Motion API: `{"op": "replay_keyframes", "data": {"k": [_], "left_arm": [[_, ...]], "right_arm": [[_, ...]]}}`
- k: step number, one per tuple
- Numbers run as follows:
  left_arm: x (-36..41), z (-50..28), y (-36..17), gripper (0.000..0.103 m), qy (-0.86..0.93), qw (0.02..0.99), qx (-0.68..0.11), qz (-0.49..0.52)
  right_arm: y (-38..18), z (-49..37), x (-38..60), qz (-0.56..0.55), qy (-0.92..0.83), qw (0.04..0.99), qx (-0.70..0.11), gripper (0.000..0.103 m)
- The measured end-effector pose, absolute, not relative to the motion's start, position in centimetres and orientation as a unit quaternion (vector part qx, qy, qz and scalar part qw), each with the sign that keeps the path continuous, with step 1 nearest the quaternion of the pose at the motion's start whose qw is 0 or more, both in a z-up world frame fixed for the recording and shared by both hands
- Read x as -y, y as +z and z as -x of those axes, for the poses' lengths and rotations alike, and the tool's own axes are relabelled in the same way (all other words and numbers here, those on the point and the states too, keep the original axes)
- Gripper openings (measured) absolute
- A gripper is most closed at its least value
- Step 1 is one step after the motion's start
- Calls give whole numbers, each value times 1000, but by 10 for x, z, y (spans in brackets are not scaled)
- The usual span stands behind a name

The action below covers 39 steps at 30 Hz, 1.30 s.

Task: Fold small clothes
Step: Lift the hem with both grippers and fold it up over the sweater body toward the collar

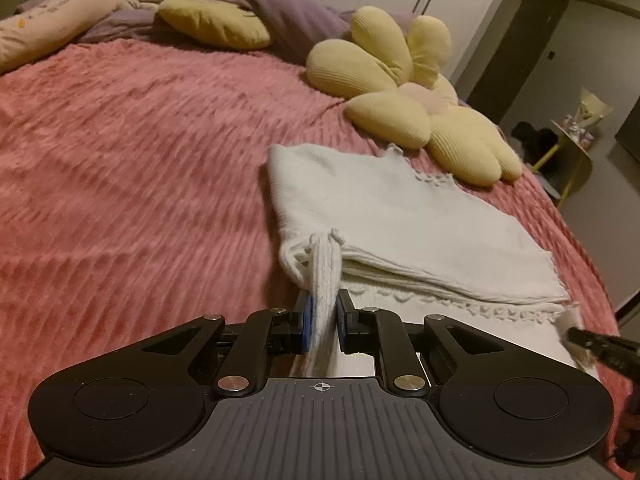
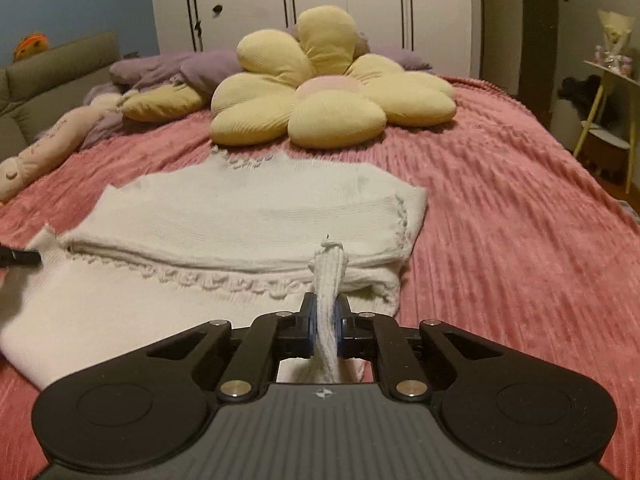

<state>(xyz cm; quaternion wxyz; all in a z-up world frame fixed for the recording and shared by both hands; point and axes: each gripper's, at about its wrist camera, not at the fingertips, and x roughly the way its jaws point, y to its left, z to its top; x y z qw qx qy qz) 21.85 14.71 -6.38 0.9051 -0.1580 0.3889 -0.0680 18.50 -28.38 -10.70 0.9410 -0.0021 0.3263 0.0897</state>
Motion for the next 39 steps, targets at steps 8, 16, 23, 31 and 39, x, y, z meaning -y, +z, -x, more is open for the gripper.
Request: {"op": "replay_keyframes", "data": {"k": [8, 16, 23, 31, 39], "left_arm": [[-140, -227, -78, 32, -74, 896, -412, 147], [-144, -209, -58, 11, -58, 916, -378, 119], [-156, -200, -32, 10, -63, 925, -348, 138], [-155, -241, 4, 7, -75, 942, -296, 142], [-157, -249, -58, 43, -64, 903, -405, 131]], "right_arm": [[-117, -199, 285, 10, 65, 932, -355, 10], [-93, -174, 280, 40, 75, 949, -303, 8], [-65, -160, 276, 33, 96, 959, -265, 8], [-42, -186, 273, 31, 80, 971, -225, 7], [-60, -212, 272, 4, 94, 958, -270, 7]]}}
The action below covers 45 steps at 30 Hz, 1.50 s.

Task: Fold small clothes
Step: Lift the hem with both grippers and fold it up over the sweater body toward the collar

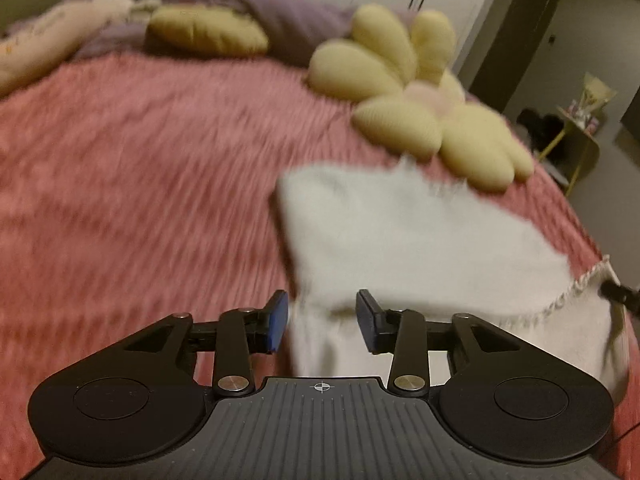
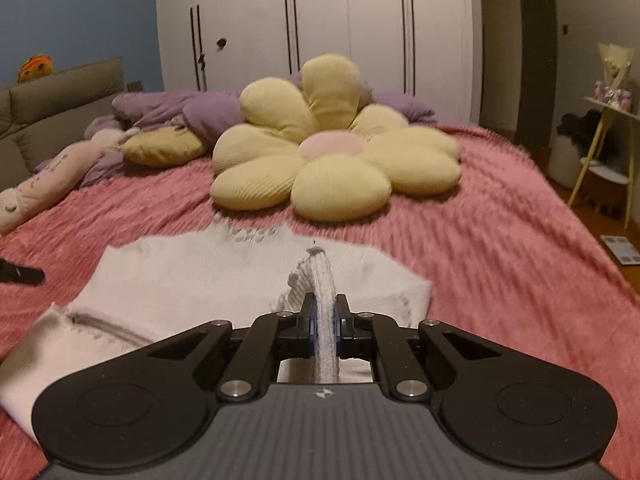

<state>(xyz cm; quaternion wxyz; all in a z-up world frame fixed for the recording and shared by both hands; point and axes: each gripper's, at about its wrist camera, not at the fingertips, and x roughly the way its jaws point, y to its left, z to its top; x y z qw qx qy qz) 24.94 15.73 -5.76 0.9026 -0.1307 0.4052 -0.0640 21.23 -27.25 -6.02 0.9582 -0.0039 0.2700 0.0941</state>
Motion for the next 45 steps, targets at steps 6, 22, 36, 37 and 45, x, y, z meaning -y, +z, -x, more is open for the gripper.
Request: {"op": "replay_keyframes", "data": {"k": [6, 22, 36, 37, 45], "left_arm": [[-155, -241, -79, 24, -61, 892, -426, 138], [-139, -215, -4, 10, -100, 928, -345, 100], [-129, -293, 3, 10, -61, 943, -321, 71], [-129, -301, -3, 10, -59, 939, -330, 76], [-120, -327, -69, 41, -73, 905, -412, 76]], "right_arm": [[-75, -199, 270, 2, 100, 952, -289, 7], [-40, -170, 275, 4, 109, 965, -239, 7], [-29, -235, 272, 7, 74, 971, -228, 7], [-35, -247, 275, 2, 68, 968, -242, 7], [-96, -287, 291, -21, 71, 935, -346, 16]]}}
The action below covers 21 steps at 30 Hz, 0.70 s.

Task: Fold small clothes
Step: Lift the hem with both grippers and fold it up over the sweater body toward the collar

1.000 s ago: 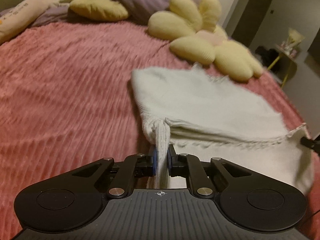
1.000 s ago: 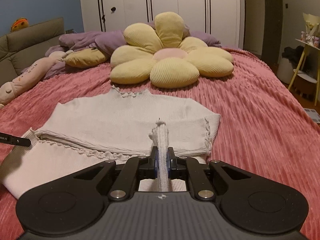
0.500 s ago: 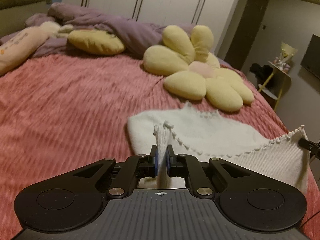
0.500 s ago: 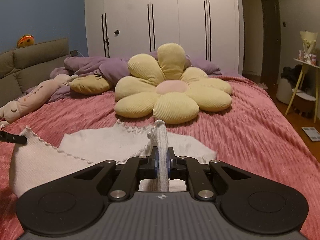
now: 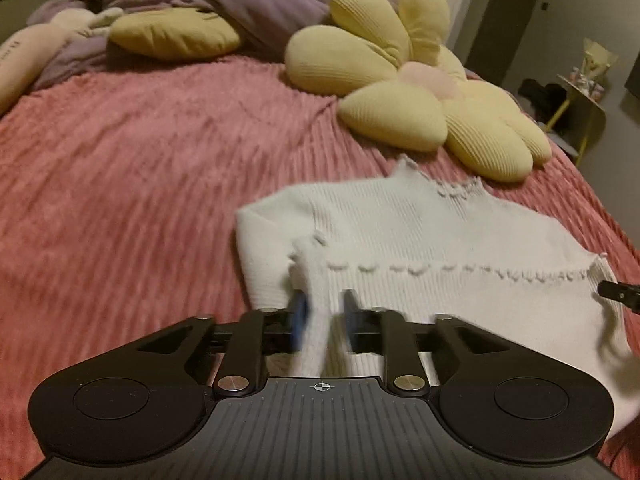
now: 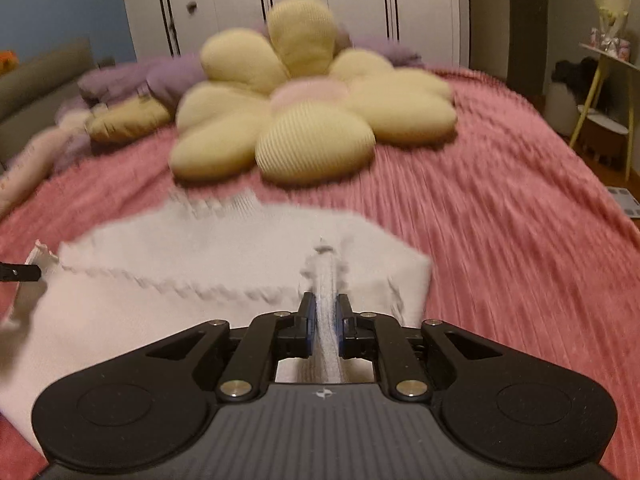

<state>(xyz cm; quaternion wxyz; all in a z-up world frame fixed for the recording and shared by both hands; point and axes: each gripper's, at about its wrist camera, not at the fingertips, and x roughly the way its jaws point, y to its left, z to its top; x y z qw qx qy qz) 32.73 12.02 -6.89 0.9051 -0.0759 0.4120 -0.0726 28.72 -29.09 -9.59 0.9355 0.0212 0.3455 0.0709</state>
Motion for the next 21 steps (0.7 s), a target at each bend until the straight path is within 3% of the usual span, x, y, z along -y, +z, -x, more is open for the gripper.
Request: {"op": "replay_keyframes", "data": {"k": [1, 3, 6, 9, 10, 21], "left_arm": [[-121, -327, -73, 48, -72, 904, -414, 77], [-123, -329, -78, 49, -72, 900, -421, 84], [-128, -333, -85, 36, -69, 896, -427, 103], [-130, -334, -85, 15, -55, 899, -421, 107], [-132, -333, -83, 11, -54, 901, -417, 106], [-120, -369, -18, 10, -35, 946, -316, 64]], "right_arm": [[-99, -288, 292, -19, 69, 934, -349, 22], [-104, -290, 296, -29, 71, 931, -358, 27], [-106, -295, 296, -36, 76, 930, -359, 34], [-106, -295, 291, -17, 75, 933, -351, 23], [-105, -295, 289, -10, 77, 934, -349, 9], [-57, -324, 263, 85, 24, 966, -242, 7]]}}
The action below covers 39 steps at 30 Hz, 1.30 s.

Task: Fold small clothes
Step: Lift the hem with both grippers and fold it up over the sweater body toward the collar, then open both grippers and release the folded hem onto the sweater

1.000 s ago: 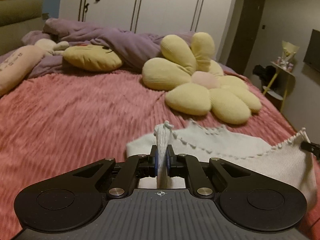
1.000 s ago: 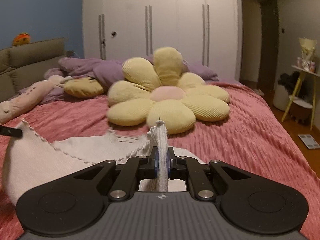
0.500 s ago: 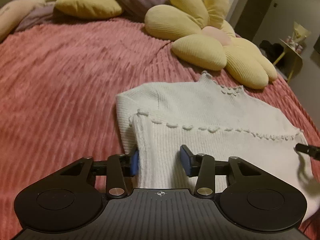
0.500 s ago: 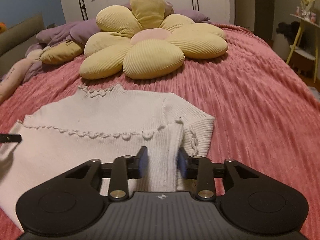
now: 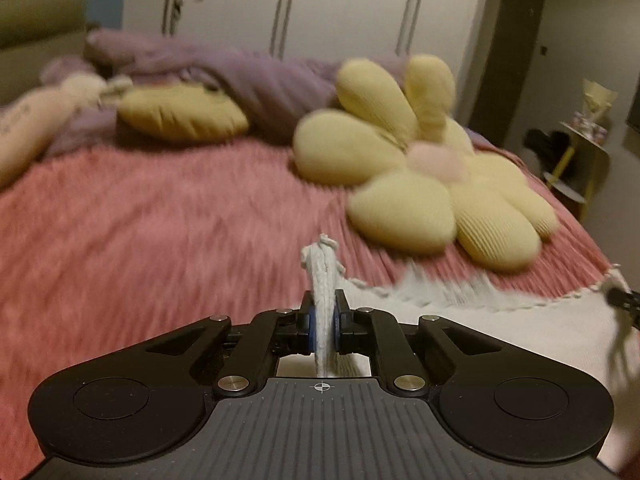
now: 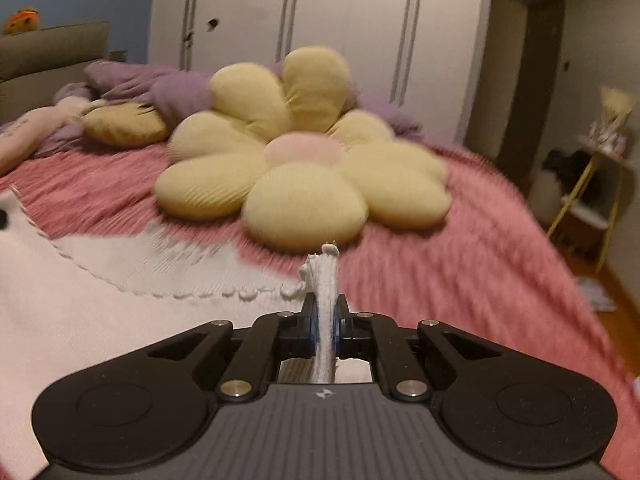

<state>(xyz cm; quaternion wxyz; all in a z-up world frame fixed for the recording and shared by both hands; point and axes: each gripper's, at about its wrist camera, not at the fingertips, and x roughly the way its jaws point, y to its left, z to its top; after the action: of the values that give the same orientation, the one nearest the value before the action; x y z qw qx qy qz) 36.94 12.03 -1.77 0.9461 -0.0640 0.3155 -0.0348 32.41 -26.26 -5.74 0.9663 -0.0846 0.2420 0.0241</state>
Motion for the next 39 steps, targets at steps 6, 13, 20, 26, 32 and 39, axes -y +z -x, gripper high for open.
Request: {"op": "replay_keyframes", "data": {"k": [6, 13, 20, 26, 32, 39], "left_arm": [[-98, -416, -51, 11, 34, 945, -321, 45], [-107, -421, -108, 44, 66, 930, -353, 74], [-123, -411, -105, 76, 109, 923, -356, 93], [-108, -379, -77, 90, 74, 936, -338, 71], [-74, -341, -69, 96, 12, 940, -333, 72], [-56, -325, -101, 97, 5, 938, -346, 23]], "right_arm": [[-70, -378, 257, 59, -35, 967, -247, 7], [-118, -392, 254, 73, -58, 957, -275, 7], [-126, -391, 259, 60, -83, 957, -271, 45], [-104, -346, 251, 51, -88, 973, -207, 76], [-103, -279, 217, 22, 33, 976, -213, 69], [-133, -258, 187, 65, 105, 952, -278, 40]]}}
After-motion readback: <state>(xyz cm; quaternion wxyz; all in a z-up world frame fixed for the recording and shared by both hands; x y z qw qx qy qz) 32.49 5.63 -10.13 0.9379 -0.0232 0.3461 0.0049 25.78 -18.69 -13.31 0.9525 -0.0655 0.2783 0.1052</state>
